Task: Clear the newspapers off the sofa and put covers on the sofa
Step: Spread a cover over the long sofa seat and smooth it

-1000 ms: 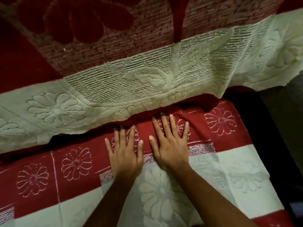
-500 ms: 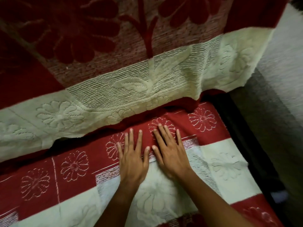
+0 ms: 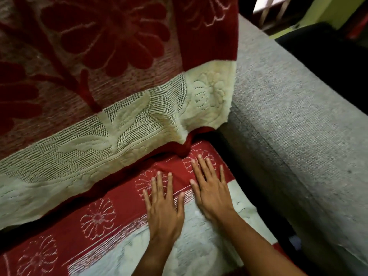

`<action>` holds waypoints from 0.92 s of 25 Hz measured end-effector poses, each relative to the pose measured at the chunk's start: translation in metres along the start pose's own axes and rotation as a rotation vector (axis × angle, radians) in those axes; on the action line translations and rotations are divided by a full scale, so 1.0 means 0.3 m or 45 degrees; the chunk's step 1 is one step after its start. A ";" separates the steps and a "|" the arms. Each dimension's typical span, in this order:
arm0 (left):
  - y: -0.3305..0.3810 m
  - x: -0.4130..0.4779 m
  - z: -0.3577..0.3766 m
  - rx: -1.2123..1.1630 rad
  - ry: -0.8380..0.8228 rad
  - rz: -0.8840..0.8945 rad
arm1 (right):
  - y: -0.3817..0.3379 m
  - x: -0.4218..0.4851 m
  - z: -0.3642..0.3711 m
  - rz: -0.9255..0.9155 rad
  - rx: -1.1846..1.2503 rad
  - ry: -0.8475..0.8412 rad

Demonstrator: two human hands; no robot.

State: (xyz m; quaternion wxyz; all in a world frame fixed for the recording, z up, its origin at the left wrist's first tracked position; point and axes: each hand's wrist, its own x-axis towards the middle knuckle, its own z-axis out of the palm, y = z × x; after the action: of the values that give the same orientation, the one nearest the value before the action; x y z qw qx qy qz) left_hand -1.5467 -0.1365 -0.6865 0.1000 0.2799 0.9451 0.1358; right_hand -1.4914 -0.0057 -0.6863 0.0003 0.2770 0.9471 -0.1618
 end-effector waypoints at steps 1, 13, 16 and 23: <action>0.003 0.006 0.014 0.038 0.026 -0.010 | 0.016 0.006 0.005 -0.008 -0.010 -0.006; 0.062 0.043 0.051 0.102 0.027 0.170 | 0.066 -0.025 -0.037 -0.014 0.101 0.161; 0.115 0.007 0.056 -0.003 -0.025 0.227 | 0.079 -0.181 -0.020 -0.011 0.094 0.183; 0.247 -0.167 0.105 -0.035 -0.146 0.531 | 0.190 -0.449 -0.024 0.370 0.041 0.212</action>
State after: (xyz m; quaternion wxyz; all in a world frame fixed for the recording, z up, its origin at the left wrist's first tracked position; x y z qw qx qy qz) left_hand -1.4598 -0.0983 -0.6874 0.1270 0.4753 0.8575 0.1504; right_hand -1.3469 -0.0290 -0.6847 -0.0593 0.4235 0.8912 -0.1515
